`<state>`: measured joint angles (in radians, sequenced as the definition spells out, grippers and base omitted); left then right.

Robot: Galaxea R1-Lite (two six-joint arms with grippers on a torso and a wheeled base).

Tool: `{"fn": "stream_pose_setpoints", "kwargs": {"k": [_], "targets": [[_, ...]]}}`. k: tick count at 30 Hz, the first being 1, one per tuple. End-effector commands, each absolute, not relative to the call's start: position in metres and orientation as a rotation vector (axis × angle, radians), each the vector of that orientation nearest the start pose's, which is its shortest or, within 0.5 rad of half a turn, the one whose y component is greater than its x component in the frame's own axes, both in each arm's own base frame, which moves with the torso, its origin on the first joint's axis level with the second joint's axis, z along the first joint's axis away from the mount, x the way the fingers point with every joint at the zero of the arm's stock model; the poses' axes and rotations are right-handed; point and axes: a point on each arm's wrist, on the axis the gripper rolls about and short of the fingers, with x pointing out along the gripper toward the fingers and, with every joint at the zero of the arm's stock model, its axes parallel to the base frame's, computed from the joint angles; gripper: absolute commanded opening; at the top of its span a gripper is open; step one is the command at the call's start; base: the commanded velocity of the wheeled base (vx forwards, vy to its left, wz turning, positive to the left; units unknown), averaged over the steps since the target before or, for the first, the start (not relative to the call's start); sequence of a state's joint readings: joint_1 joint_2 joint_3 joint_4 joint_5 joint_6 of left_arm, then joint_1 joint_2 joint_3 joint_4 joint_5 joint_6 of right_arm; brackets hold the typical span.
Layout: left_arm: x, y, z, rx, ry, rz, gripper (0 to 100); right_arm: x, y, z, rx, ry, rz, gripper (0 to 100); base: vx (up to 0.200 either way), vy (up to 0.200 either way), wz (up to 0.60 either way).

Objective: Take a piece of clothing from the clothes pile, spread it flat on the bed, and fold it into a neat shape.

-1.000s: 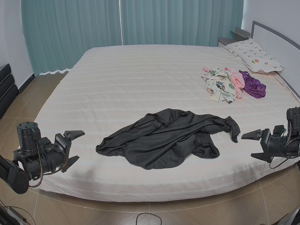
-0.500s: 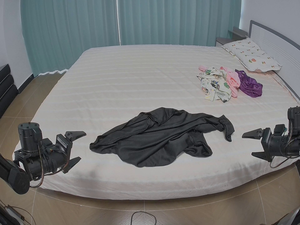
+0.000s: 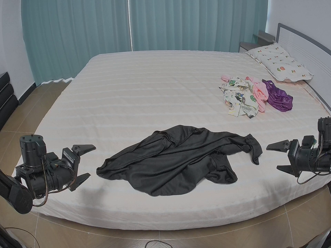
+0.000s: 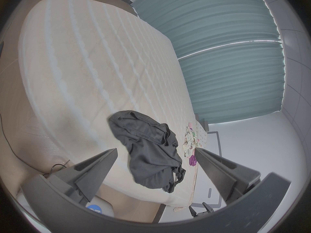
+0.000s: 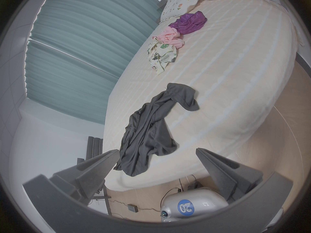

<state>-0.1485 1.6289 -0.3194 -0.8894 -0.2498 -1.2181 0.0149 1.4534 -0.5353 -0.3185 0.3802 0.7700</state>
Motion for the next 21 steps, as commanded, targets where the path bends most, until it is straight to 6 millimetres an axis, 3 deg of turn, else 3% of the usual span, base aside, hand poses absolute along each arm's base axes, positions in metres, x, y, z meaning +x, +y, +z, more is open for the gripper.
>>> {"fn": "stream_pose_setpoints", "kwargs": {"k": [1, 5, 21], "targets": [[0.2256, -0.0396, 0.1083, -1.207, 0.613, -0.088, 100, 0.2130, 0.0129, 0.1452, 0.845, 0.722, 0.141, 100, 0.200, 0.000, 0.00], [0.2264, -0.0396, 0.1085, -1.208, 0.610, -0.086, 100, 0.2131, 0.0137, 0.1442, 0.845, 0.728, 0.145, 100, 0.200, 0.000, 0.00], [0.2301, -0.0382, 0.1107, -1.210, 0.591, -0.080, 100, 0.2183, 0.0155, 0.1431, 0.844, 0.738, 0.150, 100, 0.000, 0.000, 0.00]]}}
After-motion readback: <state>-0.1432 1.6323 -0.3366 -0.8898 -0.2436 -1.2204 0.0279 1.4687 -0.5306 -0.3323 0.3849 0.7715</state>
